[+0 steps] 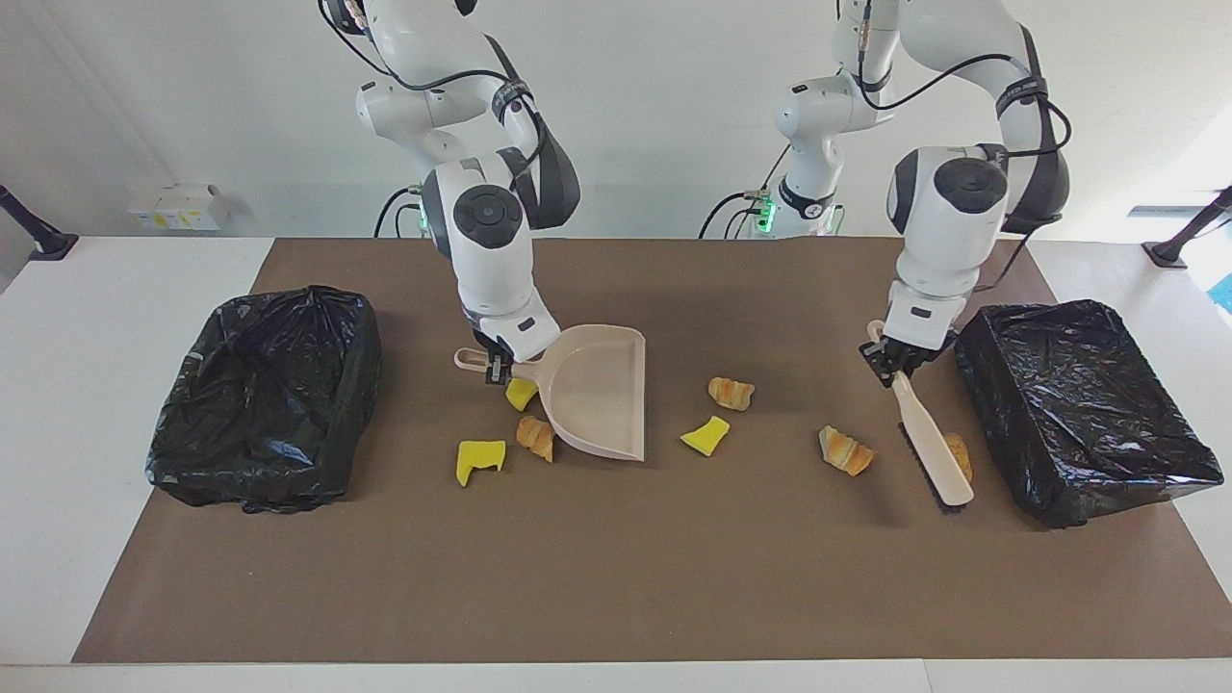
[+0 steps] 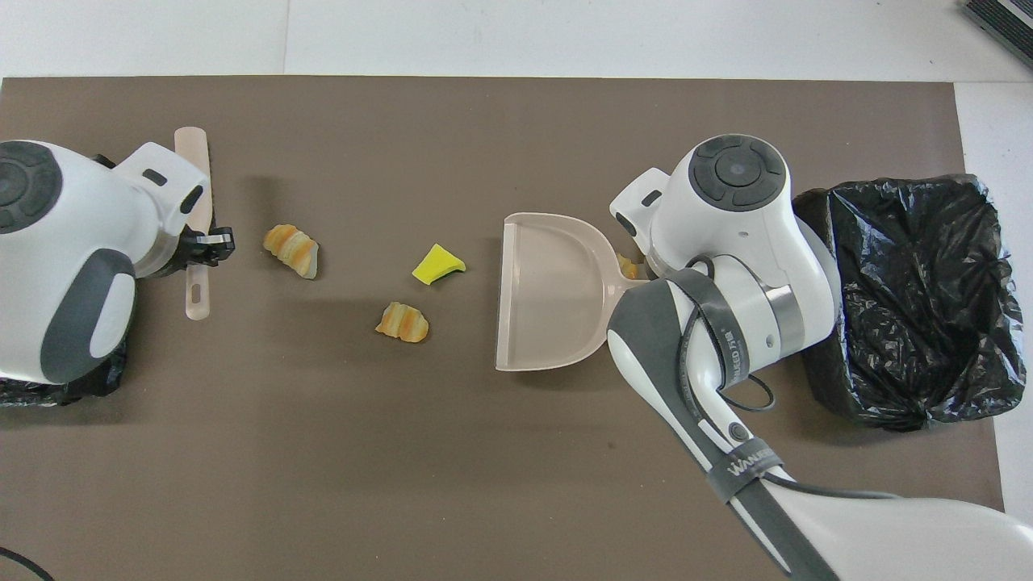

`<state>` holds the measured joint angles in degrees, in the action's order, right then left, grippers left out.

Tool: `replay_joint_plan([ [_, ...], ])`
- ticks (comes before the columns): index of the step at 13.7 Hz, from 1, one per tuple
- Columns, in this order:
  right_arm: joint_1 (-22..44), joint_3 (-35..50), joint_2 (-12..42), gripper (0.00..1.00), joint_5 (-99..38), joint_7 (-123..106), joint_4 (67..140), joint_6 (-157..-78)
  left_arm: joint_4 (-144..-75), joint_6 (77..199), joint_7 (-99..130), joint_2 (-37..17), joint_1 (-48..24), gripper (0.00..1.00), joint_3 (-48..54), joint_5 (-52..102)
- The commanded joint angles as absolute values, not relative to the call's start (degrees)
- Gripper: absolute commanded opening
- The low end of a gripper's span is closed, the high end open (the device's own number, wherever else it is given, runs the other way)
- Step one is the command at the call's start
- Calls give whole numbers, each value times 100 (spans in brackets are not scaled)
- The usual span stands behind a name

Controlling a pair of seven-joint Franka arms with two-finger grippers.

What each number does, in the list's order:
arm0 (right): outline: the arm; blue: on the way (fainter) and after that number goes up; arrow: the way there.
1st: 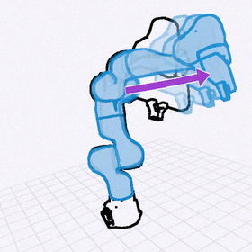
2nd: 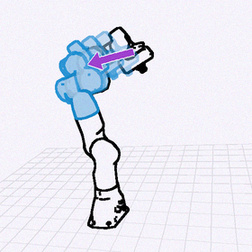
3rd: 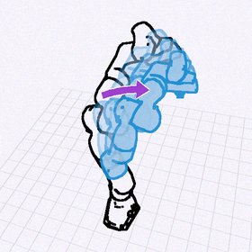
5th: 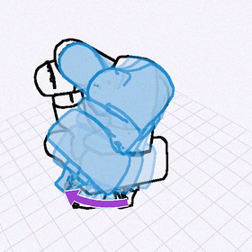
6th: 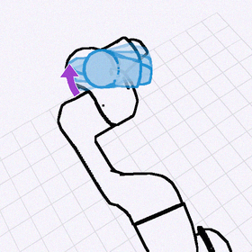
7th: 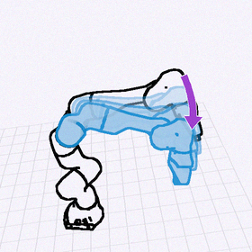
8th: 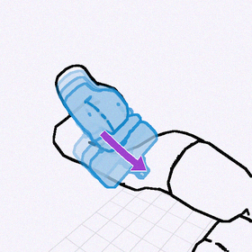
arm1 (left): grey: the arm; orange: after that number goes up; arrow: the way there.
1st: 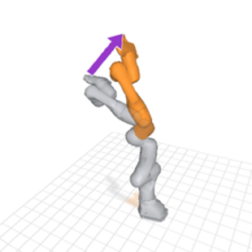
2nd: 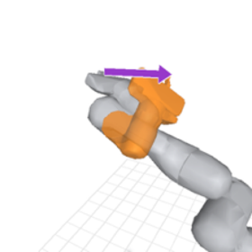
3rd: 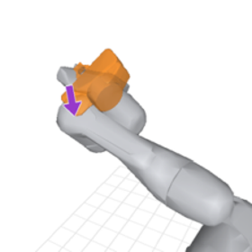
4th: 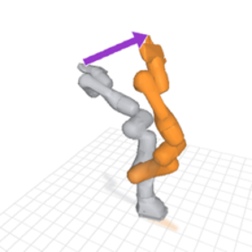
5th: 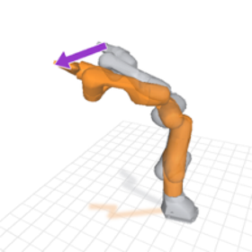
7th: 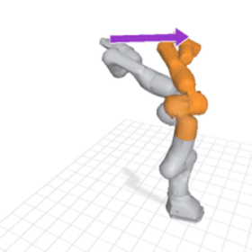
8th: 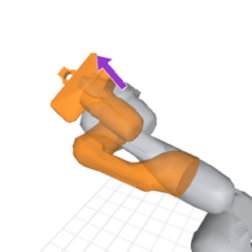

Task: Sweep and dump trash in bin
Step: 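Sweep the bread and sponge pieces into the dustpan with the left gripper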

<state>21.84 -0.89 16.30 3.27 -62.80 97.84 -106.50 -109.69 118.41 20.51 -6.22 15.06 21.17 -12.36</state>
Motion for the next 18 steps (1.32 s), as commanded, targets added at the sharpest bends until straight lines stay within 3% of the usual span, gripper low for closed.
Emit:
replay_joint_plan([
  [1,2276,-53,1600,0,316,-5994,9922,-10643,-11134,11961,1189,-686,2169,0,2136,-1134],
  [5,2390,-53,1608,0,334,-5723,10239,-11012,-12039,12918,984,-703,2426,0,2136,-1134],
  [9,2461,-53,1608,0,334,-5599,10397,-11206,-12295,12981,976,-651,2233,0,2197,-784],
  [18,2873,-35,1652,0,290,-4676,10415,-11312,-12498,13025,984,-449,538,0,2189,130],
])
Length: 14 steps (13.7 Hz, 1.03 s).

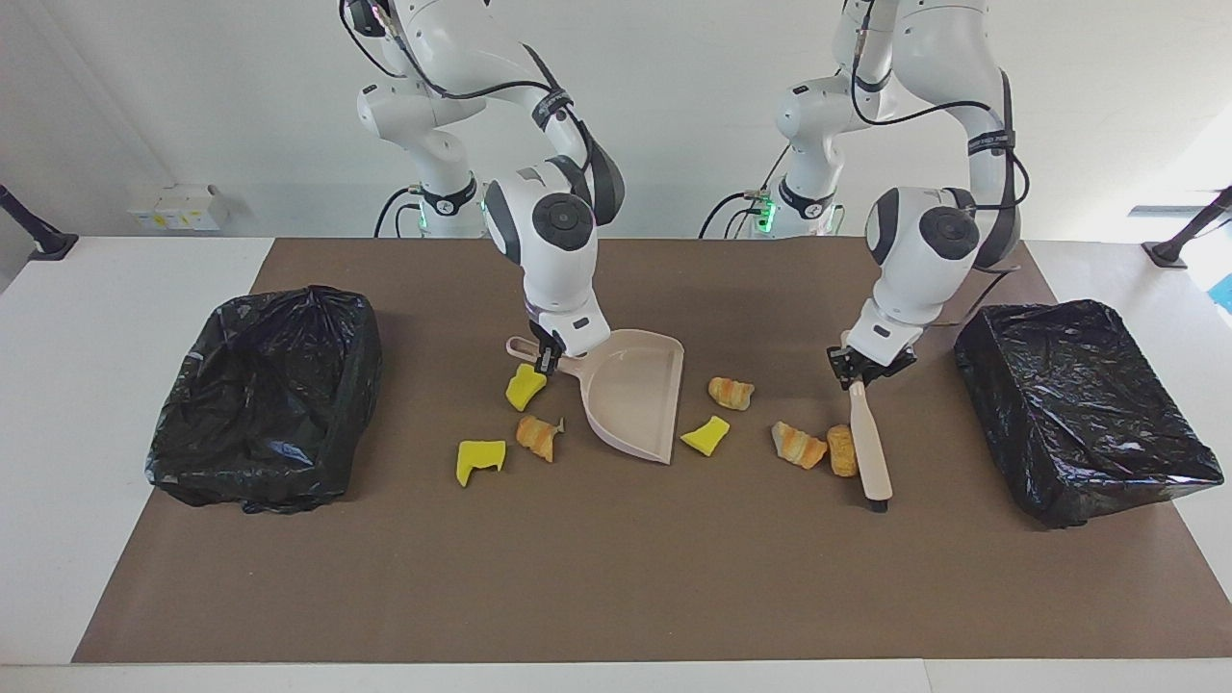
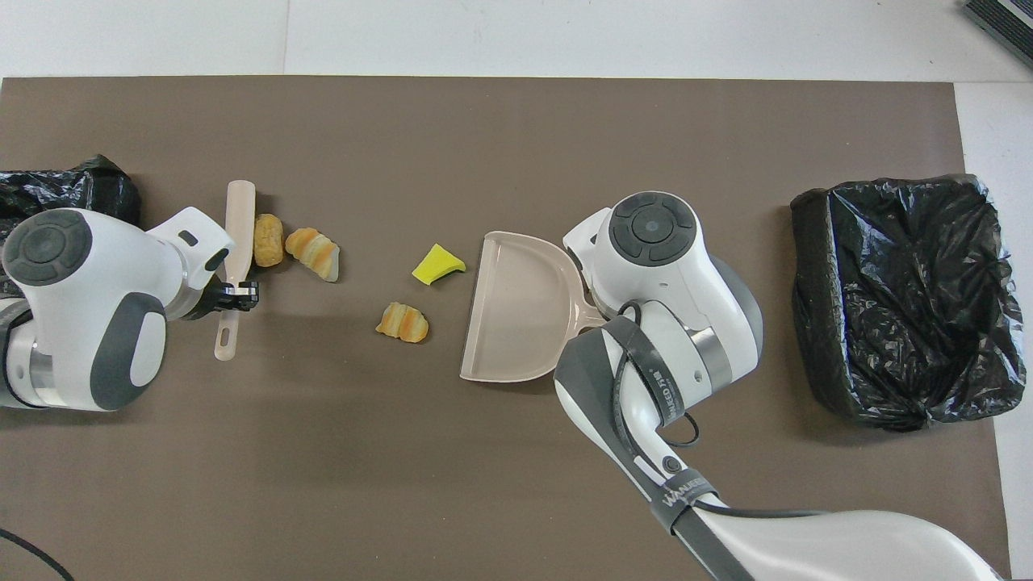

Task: Sweep and dump trash in bin
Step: 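Sweep the bread and sponge pieces into the dustpan with the left gripper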

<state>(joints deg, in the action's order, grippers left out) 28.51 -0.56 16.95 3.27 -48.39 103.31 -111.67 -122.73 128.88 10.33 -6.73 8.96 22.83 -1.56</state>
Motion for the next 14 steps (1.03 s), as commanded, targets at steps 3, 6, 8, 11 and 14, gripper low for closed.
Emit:
replay_joint_plan([
  [3,2918,-35,1652,0,238,-4562,10415,-11338,-12699,13165,1037,-317,-16,0,2188,385],
  [6,2918,-35,1661,0,150,-4553,10415,-11338,-12805,13726,1150,-526,-806,0,2180,633],
  [8,2918,-35,1661,0,150,-4553,10415,-11338,-12806,13816,1545,-501,-1245,0,2188,694],
  [11,2909,-44,1661,0,158,-4553,10415,-11338,-12727,13817,2002,-449,-1670,0,2171,940],
  [14,2909,-35,1670,0,158,-4614,10415,-11338,-12560,13511,2511,-178,-1469,0,2136,940],
])
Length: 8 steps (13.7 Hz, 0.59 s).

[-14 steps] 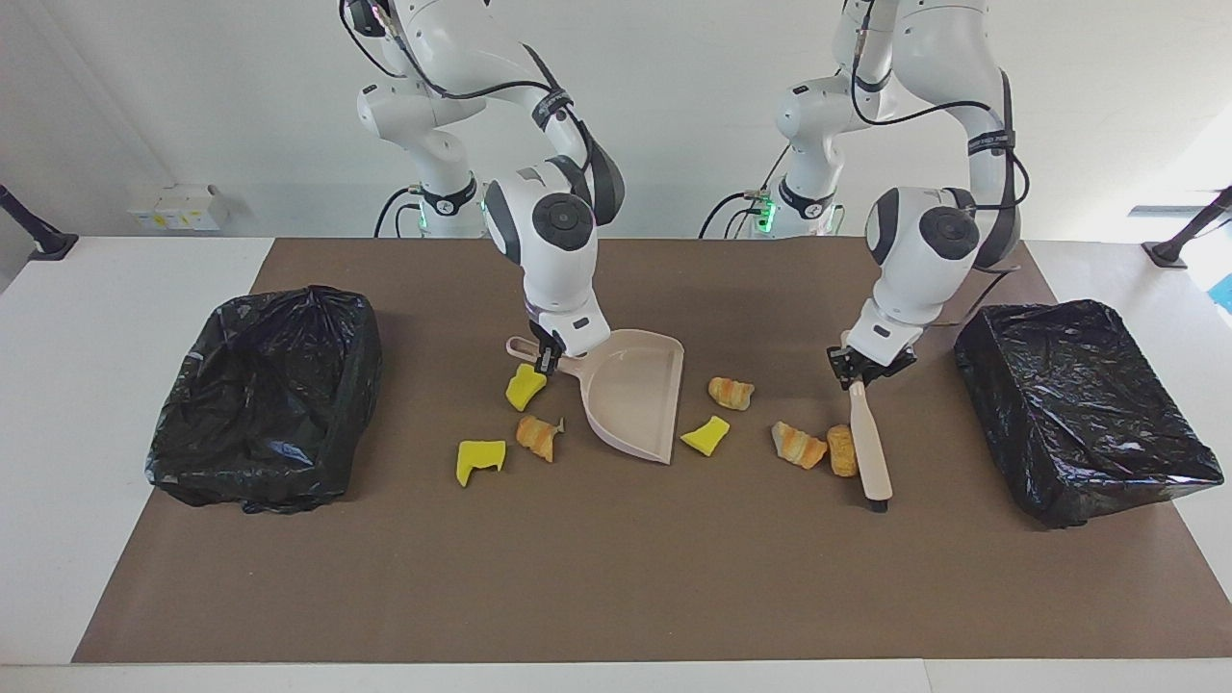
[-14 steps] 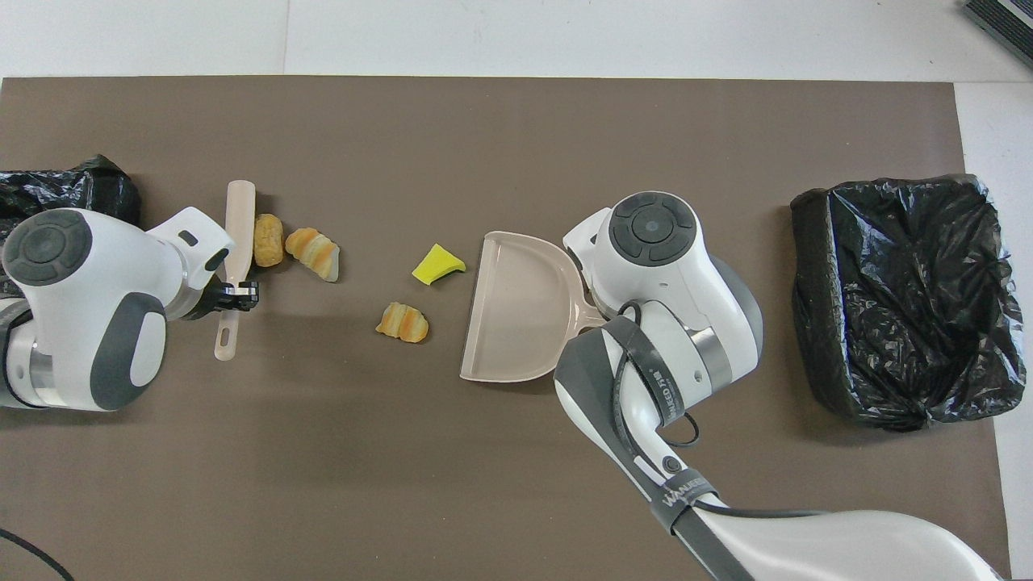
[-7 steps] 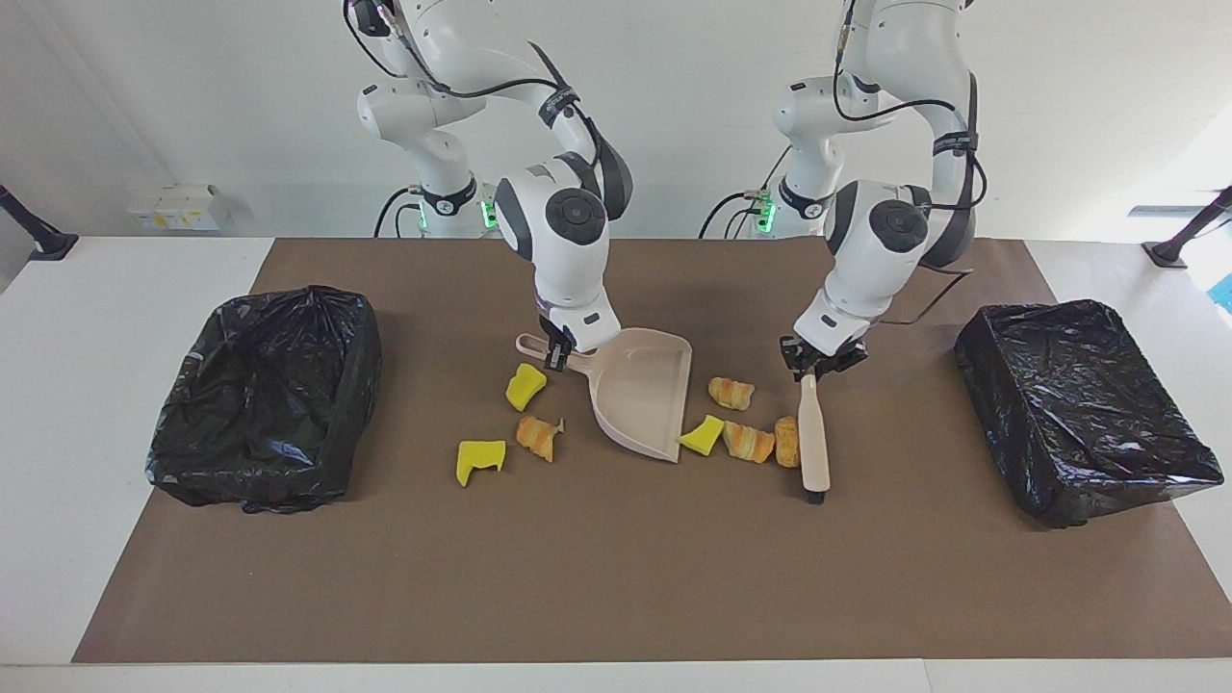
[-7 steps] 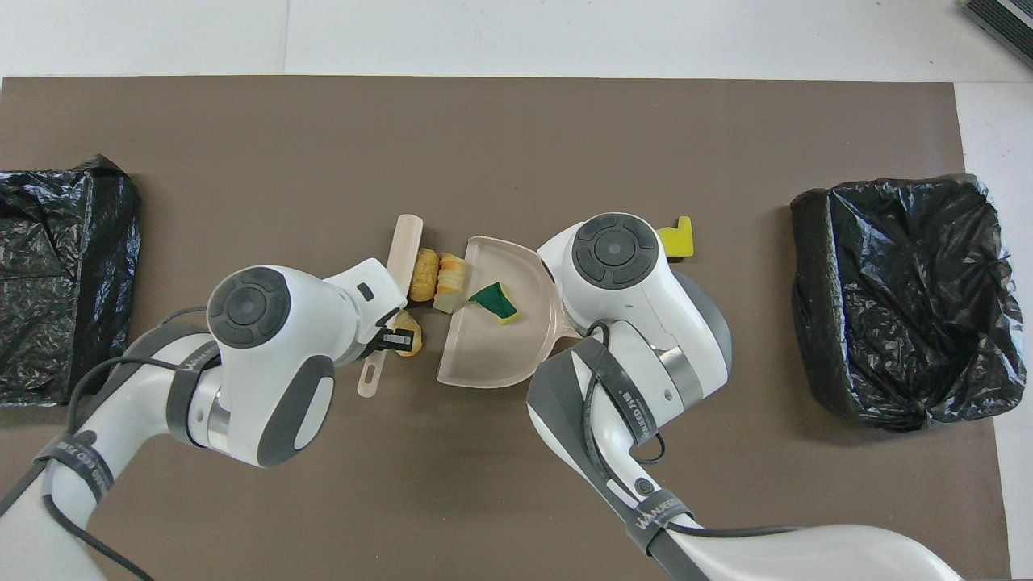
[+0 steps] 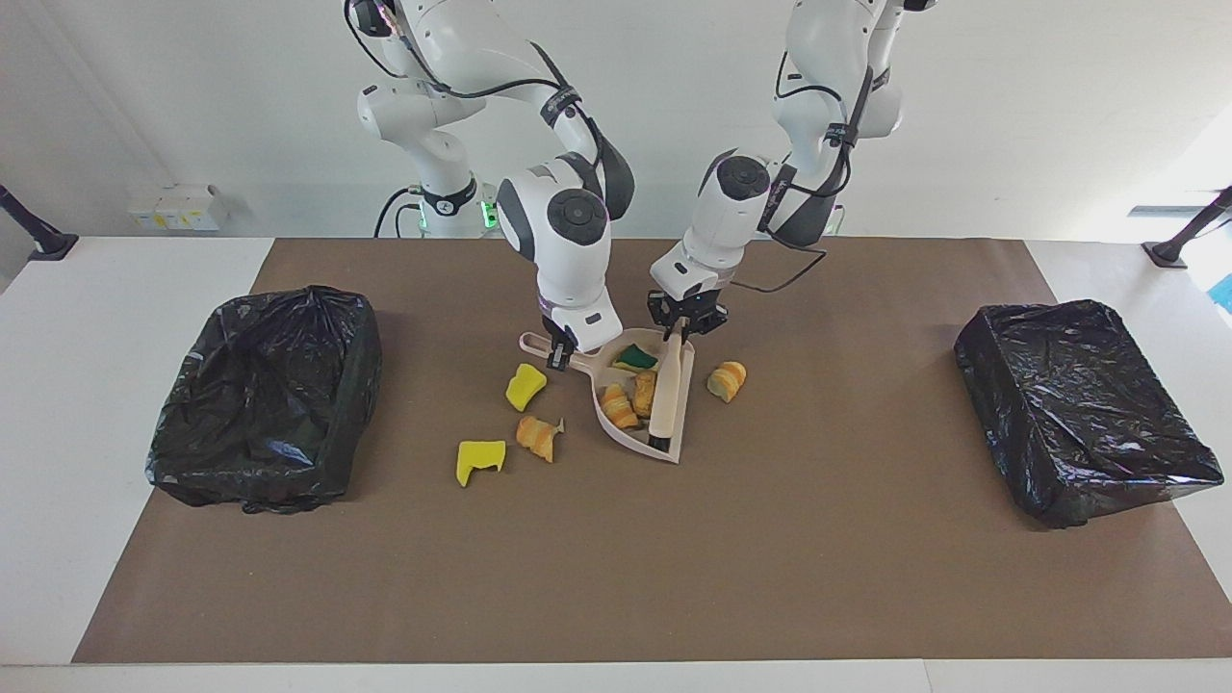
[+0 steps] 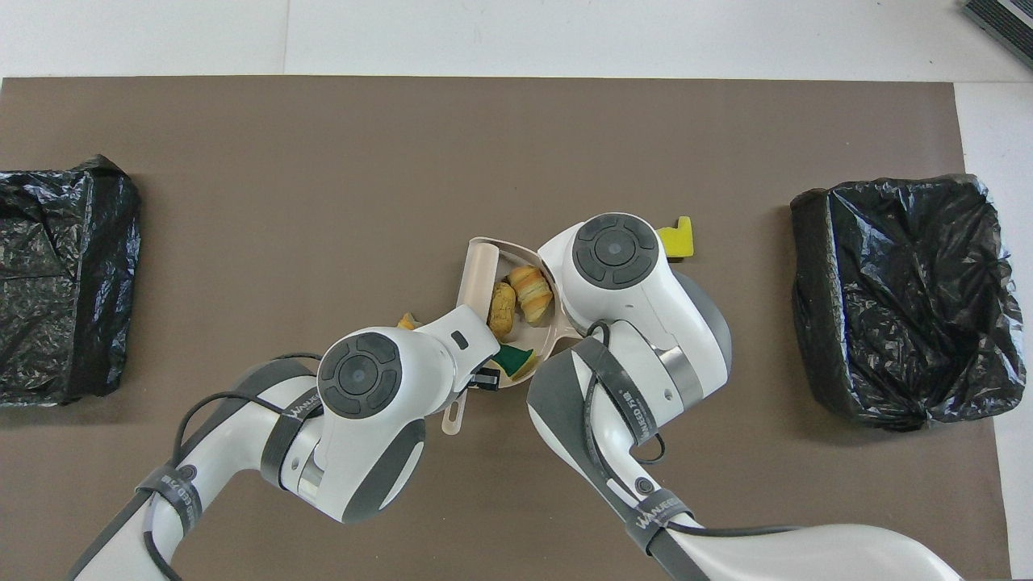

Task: Sweep and dump trash in bin
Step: 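Sweep the bread and sponge pieces into the dustpan with the left gripper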

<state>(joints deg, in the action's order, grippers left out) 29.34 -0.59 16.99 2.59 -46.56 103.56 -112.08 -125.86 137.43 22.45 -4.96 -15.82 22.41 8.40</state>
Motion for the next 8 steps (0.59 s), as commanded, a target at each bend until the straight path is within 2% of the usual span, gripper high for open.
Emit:
replay_joint_plan([
  [1,2900,-44,1670,0,158,-4632,10415,-11347,-12551,13230,2888,16,-1355,0,2136,940],
  [3,2892,-44,1679,0,158,-4885,10415,-11434,-12551,12607,3592,420,-1319,0,2040,879],
  [5,2848,-44,1714,0,228,-5472,10424,-11679,-12620,11948,3691,632,-916,0,2048,870],
  [6,2848,-44,1714,0,246,-5789,10476,-11855,-12795,11614,3683,789,-792,0,2022,870],
  [8,2848,-53,1688,0,342,-6002,10564,-11883,-13531,11793,3613,1211,-536,0,2030,870],
])
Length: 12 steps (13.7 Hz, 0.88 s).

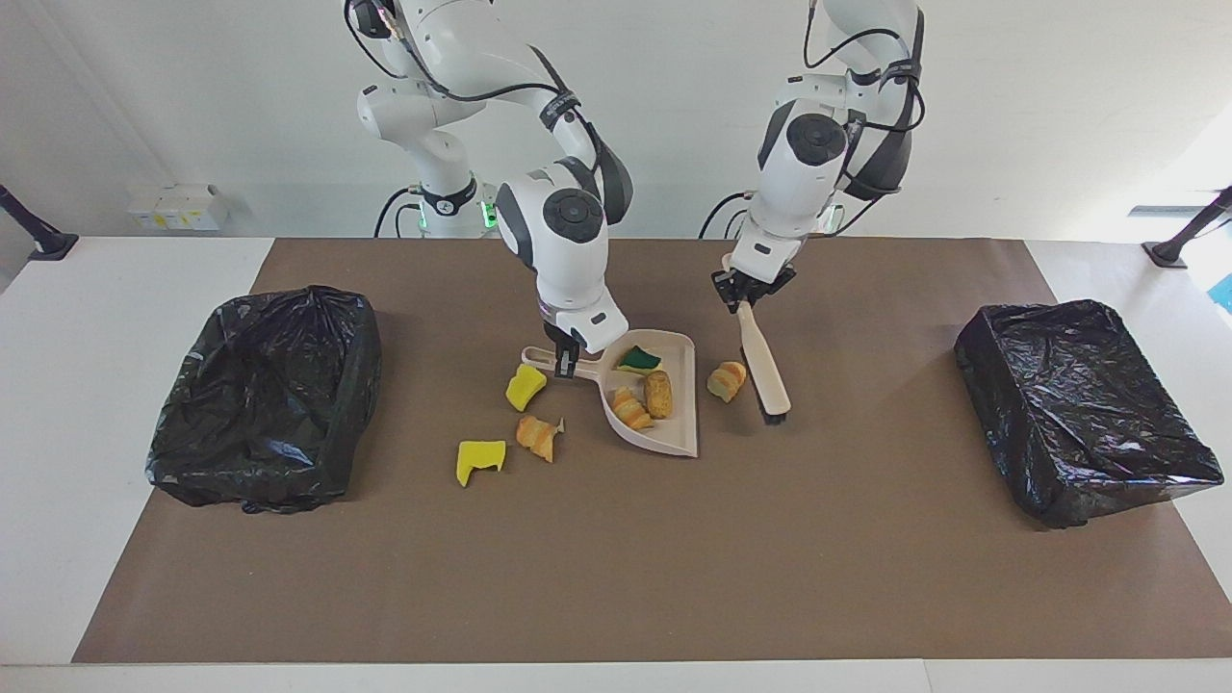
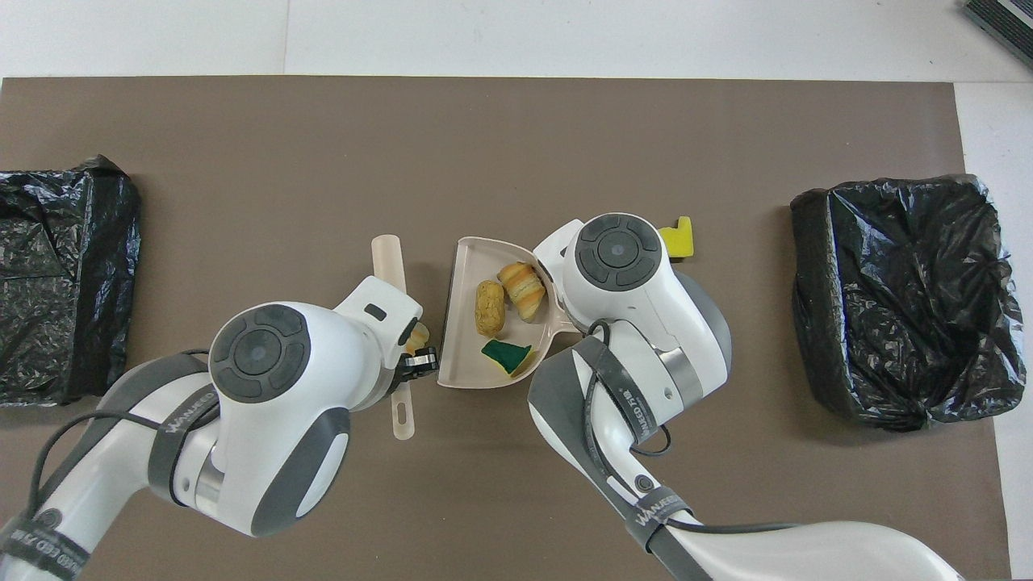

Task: Sweep and dump trash in bin
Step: 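Sweep the bread and sponge pieces into the dustpan with the left gripper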

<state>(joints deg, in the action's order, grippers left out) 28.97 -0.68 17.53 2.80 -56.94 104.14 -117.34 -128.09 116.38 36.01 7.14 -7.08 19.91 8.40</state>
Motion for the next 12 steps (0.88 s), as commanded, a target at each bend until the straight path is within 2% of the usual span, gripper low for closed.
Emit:
replay_joint_plan([
  [1,2856,-53,1670,0,360,-6055,10608,-11892,-13796,12169,3612,1204,-571,0,2048,879],
  [3,2874,-53,1652,0,387,-6047,10661,-11909,-14018,12741,3560,1021,-781,0,2057,879],
  [7,2874,-53,1652,0,387,-5994,10661,-11892,-13975,13735,3542,458,-1439,0,2065,975],
  [9,2874,-53,1652,0,387,-5985,10661,-11883,-13931,14271,3542,387,-1835,0,2065,1360],
  [12,2874,-53,1652,0,387,-5915,10661,-11883,-13676,14388,3603,255,-2127,0,2057,1617],
])
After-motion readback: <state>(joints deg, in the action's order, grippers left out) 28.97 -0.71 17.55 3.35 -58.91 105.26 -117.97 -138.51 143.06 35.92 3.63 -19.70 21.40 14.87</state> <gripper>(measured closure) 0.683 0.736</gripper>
